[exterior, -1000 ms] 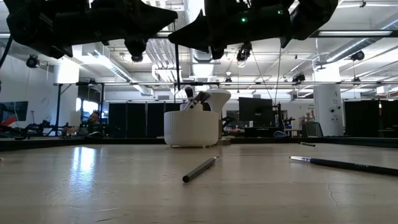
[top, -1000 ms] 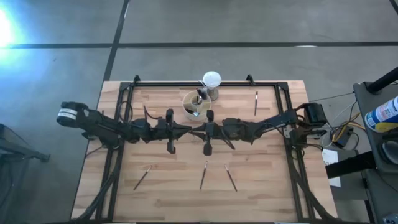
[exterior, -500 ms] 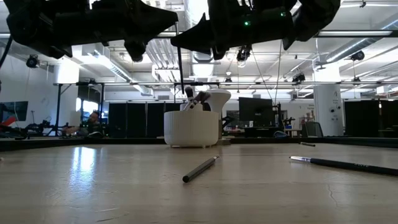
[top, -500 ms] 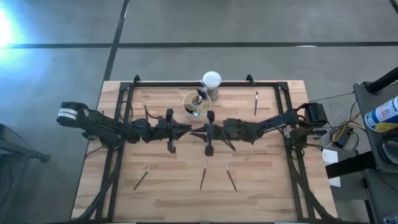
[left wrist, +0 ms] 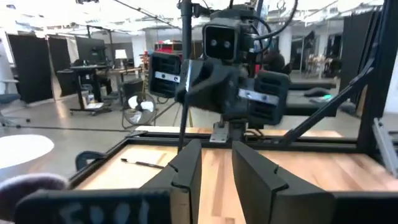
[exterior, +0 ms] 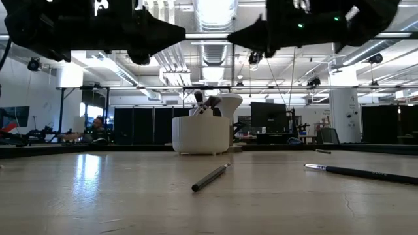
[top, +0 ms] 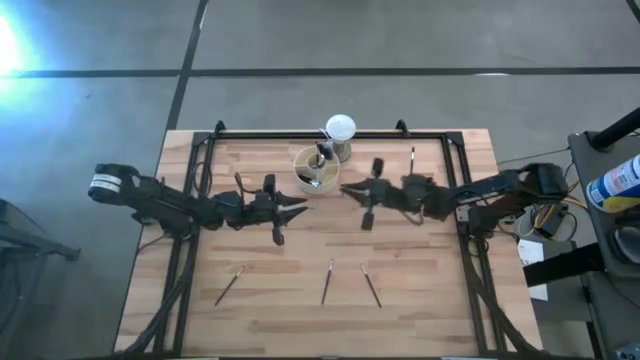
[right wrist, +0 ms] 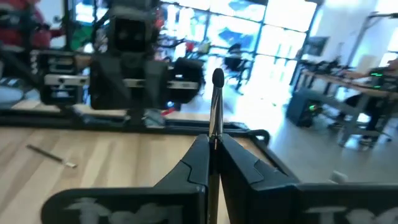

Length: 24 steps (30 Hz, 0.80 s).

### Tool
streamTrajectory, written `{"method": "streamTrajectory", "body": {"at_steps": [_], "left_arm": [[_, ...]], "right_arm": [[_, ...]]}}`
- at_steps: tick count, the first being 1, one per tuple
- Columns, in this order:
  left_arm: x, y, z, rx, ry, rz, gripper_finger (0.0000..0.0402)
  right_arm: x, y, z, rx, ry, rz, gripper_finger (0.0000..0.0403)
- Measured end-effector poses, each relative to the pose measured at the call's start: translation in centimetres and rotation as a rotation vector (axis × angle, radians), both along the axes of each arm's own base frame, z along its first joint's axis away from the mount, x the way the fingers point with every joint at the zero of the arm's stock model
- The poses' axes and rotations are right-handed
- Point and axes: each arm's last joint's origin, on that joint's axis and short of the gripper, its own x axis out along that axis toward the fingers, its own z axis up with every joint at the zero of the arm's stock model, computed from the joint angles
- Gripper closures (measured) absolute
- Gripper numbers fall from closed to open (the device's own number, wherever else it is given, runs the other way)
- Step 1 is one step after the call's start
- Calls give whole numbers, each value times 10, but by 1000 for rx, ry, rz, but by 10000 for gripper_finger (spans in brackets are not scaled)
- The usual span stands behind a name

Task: Put items in baskets/containers
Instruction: Put the black eyeshadow brush into the white organizer

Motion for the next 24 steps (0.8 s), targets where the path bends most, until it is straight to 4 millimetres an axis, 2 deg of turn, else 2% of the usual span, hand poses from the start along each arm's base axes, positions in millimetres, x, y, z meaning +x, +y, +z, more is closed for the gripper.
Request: {"method": "streamTrajectory", "body": {"at_steps": [7, 13, 19, 24], "left_arm": [[-4, 1, -1, 37, 23, 8, 317], [-16, 6, -8, 56, 36, 28, 319], [-28, 21, -18, 55, 63, 92, 339], [-36, 31, -29, 46, 79, 137, 369]], "right_arm": [[-47, -20, -9, -22, -75, -96, 389], [-71, -29, -15, -51, -80, -152, 390], [-72, -41, -21, -31, -135, -107, 390], [-51, -62, -30, -22, -101, -148, 390]]}}
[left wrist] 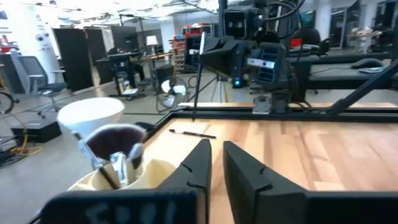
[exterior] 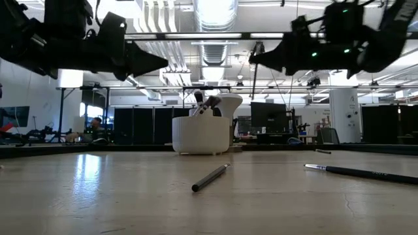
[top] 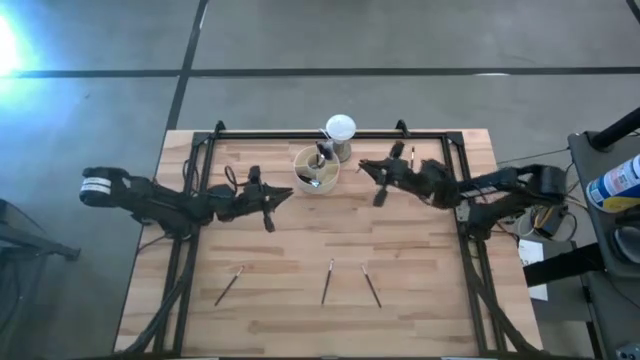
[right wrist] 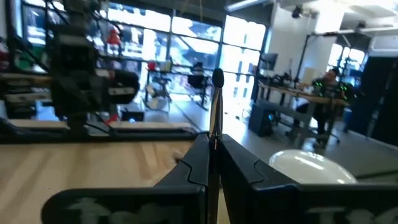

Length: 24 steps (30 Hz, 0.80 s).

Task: Put items in baskets/containers
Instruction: Put the black eyeshadow brush into the white organizer

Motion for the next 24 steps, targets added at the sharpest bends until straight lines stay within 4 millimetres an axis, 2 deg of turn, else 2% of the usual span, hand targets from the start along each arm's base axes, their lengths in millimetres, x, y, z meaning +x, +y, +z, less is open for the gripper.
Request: {"method": "streamTrajectory", "body": {"at_steps": [5, 12, 18, 24], "left_arm": [[-8, 2, -9, 19, 14, 1, 398], [-14, 1, -15, 23, 23, 1, 401], [-16, 1, -18, 8, 29, 0, 401], [-16, 1, -18, -1, 25, -1, 401]], "right_arm": [[33, -30, -6, 8, 29, -37, 390], [67, -63, -23, 49, 40, -22, 390], [78, -74, -38, 76, 68, -30, 390], [76, -74, -41, 81, 80, -27, 390]]}}
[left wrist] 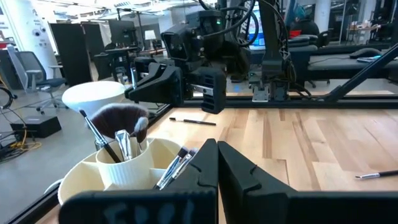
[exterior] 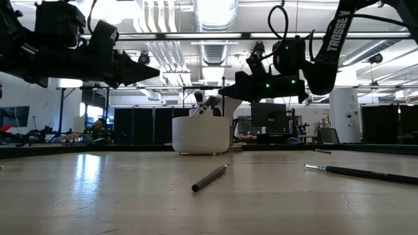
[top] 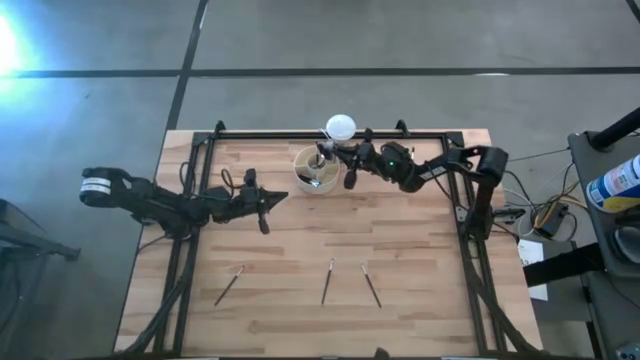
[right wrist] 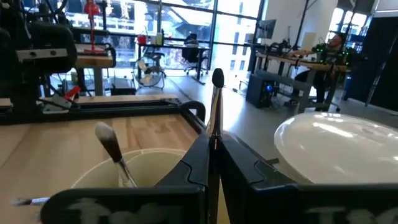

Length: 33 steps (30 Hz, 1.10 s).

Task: Put items in baskets/containers
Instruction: Put the black eyeshadow brush into the white organizer

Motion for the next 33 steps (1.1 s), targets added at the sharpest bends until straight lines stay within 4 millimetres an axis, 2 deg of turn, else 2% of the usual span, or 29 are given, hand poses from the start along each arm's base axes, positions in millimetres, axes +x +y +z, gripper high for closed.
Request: {"method": "streamTrajectory", "body": {"at_steps": [16, 20, 25, 33], "left_arm": [[4, 1, -5, -57, 82, 15, 401], [9, 3, -3, -79, 96, 90, 401], [13, 3, 0, -72, 123, 93, 401], [17, -4, -1, -83, 168, 52, 401]], "right_arm": [[-2, -2, -2, 70, 2, -13, 338], [-4, -2, 2, 72, 21, -17, 350], [-9, 1, 15, 87, 51, -30, 390], [-28, 11, 39, 110, 100, -46, 394]]}}
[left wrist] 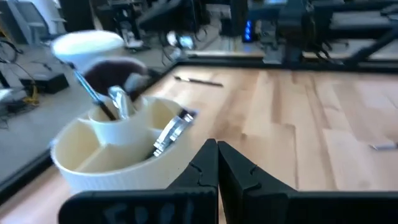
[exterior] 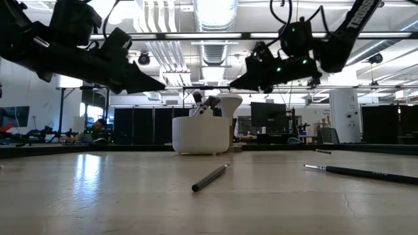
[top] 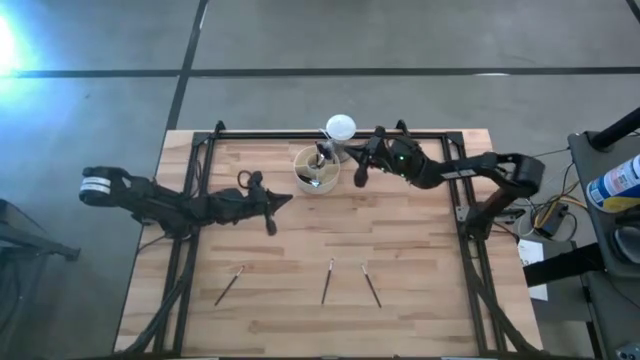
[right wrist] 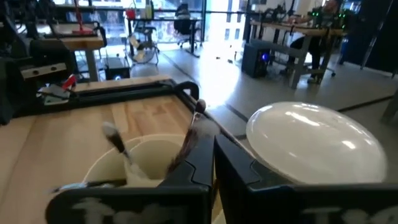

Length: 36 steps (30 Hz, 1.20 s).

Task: Put items in baskets/containers
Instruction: Put the black eyeshadow brush into the white organizer

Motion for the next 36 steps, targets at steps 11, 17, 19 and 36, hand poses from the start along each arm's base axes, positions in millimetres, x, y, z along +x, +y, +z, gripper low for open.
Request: {"method": "streamTrajectory", "body": {"at_steps": [11, 17, 19, 36], "left_arm": [[16, -44, 5, -129, 357, -2, 388], [18, -75, 19, -179, 457, -2, 339], [17, -84, 22, -213, 489, 6, 322], [-7, -142, 10, -485, 806, 182, 259]], "right_arm": [[-41, 31, 9, -3, 24, 36, 394], [-54, 38, 12, -13, -1, 33, 394], [-56, 38, 13, -16, -8, 32, 394], [-56, 38, 8, -10, 12, 33, 394]]}}
